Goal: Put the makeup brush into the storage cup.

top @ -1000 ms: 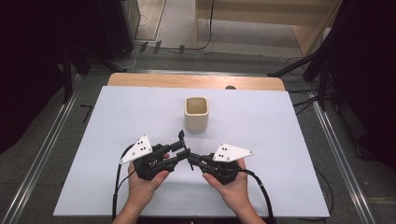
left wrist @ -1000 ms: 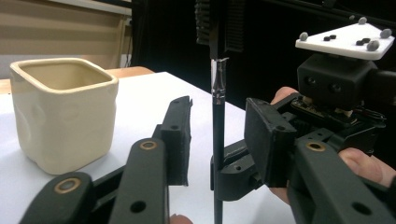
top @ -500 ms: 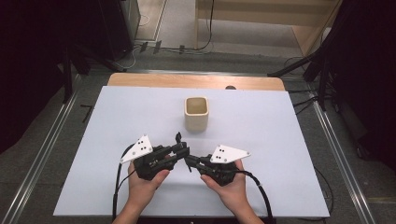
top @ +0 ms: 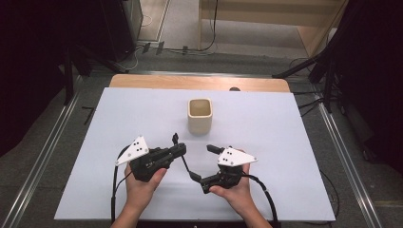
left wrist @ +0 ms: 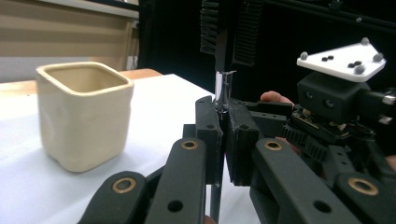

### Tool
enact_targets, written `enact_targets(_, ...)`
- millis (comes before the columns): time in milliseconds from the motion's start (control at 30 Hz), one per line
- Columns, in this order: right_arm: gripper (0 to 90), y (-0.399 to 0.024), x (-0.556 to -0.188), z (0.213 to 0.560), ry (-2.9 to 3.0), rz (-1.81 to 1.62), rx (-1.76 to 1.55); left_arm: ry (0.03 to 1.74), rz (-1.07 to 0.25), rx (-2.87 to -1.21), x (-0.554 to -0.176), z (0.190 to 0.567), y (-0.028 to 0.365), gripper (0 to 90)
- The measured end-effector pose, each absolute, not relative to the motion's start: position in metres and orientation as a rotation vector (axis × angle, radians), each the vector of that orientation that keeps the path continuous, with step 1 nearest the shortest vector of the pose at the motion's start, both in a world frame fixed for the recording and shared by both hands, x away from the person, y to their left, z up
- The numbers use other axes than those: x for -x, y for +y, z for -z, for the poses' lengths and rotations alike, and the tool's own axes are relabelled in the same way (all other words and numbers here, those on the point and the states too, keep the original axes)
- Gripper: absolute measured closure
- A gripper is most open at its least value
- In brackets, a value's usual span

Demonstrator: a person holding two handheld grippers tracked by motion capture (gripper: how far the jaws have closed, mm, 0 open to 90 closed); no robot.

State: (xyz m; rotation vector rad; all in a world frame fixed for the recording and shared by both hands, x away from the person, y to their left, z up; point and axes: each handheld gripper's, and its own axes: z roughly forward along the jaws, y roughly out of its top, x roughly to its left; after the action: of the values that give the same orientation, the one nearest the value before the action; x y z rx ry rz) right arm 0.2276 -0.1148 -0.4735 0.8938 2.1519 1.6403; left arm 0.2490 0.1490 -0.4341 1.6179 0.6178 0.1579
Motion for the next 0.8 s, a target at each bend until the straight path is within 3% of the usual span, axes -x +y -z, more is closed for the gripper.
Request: enact_targets(800, 0.0, -0.207, -0.22, 0.477, 1.899, -1.487, -0.992, 0.655, -0.2, -1.62, -0.254, 0.433, 0.161, 86.3)
